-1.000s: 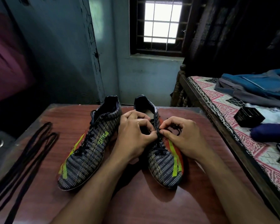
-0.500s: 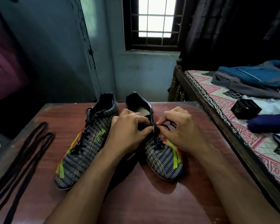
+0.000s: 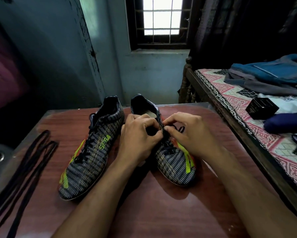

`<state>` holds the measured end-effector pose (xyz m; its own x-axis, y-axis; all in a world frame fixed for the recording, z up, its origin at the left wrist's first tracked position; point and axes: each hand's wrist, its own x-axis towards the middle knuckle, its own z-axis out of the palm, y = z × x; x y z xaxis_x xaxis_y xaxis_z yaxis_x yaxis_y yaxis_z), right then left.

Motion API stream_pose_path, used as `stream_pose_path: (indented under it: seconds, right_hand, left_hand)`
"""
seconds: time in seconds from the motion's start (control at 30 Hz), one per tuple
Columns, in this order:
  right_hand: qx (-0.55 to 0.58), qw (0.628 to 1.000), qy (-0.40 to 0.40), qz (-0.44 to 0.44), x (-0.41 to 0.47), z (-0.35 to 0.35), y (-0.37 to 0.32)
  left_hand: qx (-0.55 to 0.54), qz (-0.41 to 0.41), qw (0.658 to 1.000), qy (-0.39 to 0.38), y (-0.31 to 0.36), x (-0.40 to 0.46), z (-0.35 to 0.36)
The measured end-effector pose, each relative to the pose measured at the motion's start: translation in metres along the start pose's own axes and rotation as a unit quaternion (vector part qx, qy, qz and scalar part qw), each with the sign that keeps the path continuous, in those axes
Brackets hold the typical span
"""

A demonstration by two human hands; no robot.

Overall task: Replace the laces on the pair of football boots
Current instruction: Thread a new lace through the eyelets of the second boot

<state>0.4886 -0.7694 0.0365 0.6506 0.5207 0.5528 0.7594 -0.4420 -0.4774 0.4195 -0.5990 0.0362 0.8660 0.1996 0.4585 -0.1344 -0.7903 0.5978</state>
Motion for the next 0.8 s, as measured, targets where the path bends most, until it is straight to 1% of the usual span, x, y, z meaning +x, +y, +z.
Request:
stream_pose_path:
  seconds: [0.13, 0.27, 0.37, 0.43, 0.53, 0.63, 0.7, 0.8]
  right_hand:
    - [0.089, 0.993, -0.018, 0.078, 0.001, -0.005, -0.005]
    - [0.24, 0.96, -0.017, 0.143, 0.002, -0.009, -0.008]
    - [0.31, 0.935, -0.009, 0.172, 0.001, -0.01, -0.009]
    - [0.334, 0.926, -0.008, 0.178, 0.001, -0.01, -0.009]
    - [0.327, 0.93, -0.02, 0.167, 0.001, -0.011, -0.008]
    - [0.299, 0.947, -0.02, 0.119, 0.002, -0.012, -0.008]
    - [0.258, 0.963, -0.019, 0.081, 0.004, -0.012, -0.01]
    - [0.158, 0.985, -0.024, 0.058, 0.001, -0.01, -0.005]
  left_hand:
    - [-0.007, 0.016, 1.0, 0.008, 0.001, -0.001, -0.002]
    - [-0.008, 0.044, 0.999, 0.019, 0.003, -0.002, -0.003]
    - [0.008, 0.061, 0.998, 0.016, 0.004, -0.001, -0.002]
    - [0.013, 0.065, 0.998, 0.009, 0.005, -0.001, -0.002]
    - [0.014, 0.066, 0.998, -0.01, 0.004, 0.0, -0.002]
    - [0.008, 0.058, 0.998, -0.013, 0.003, 0.0, -0.002]
    - [0.016, 0.061, 0.998, 0.002, 0.006, -0.001, -0.002]
    - [0.047, 0.089, 0.995, 0.007, 0.006, -0.003, -0.001]
